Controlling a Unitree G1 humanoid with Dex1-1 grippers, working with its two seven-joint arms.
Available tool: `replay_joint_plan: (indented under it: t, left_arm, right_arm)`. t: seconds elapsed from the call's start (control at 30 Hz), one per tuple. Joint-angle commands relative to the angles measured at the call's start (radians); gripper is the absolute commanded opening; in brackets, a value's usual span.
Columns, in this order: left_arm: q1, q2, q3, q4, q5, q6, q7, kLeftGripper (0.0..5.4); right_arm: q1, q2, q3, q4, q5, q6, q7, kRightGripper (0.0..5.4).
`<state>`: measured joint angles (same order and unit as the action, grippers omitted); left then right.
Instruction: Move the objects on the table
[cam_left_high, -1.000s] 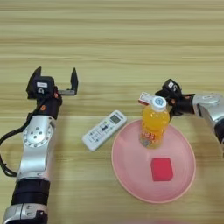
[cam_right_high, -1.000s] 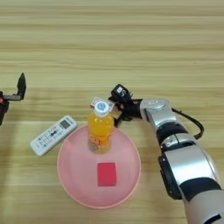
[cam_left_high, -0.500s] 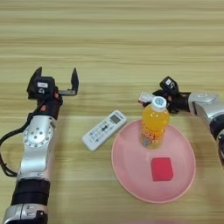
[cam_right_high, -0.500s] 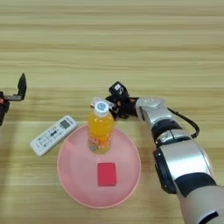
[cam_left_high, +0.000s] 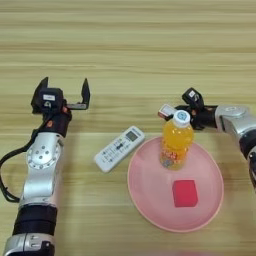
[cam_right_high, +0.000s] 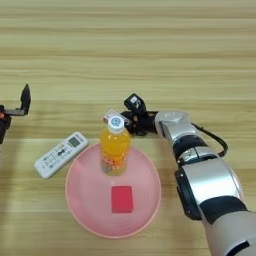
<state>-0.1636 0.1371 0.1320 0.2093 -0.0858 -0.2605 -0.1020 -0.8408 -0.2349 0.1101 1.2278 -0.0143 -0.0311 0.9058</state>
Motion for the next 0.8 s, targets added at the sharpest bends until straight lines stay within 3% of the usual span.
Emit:
replay_joint_plan:
  t: [0.03,0.27,0.43,0.6,0.8]
  left_arm:
    - [0.003,0.002,-0.005,0.003,0.007,-0.002,-0.003,5.4]
    - [-0.001,0.002,-0.006,0.011,0.008,-0.005,-0.004,5.4]
    - [-0.005,0.003,-0.006,0.019,0.008,-0.009,-0.004,5.4]
    - [-0.01,0.003,-0.006,0.03,0.009,-0.016,-0.004,5.4]
    - [-0.015,0.005,-0.005,0.038,0.009,-0.021,-0.004,5.4]
  right_arm:
    - [0.034,-0.004,0.008,0.014,-0.026,0.025,0.012,2.09]
    - [0.033,-0.034,-0.024,-0.037,0.002,0.007,0.049,2.09]
    - [0.06,-0.075,-0.06,-0.156,0.044,0.013,0.112,2.09]
    - [0.136,-0.121,-0.083,-0.358,0.095,0.064,0.159,2.09]
    - [0.283,-0.182,-0.101,-0.691,0.166,0.178,0.179,2.09]
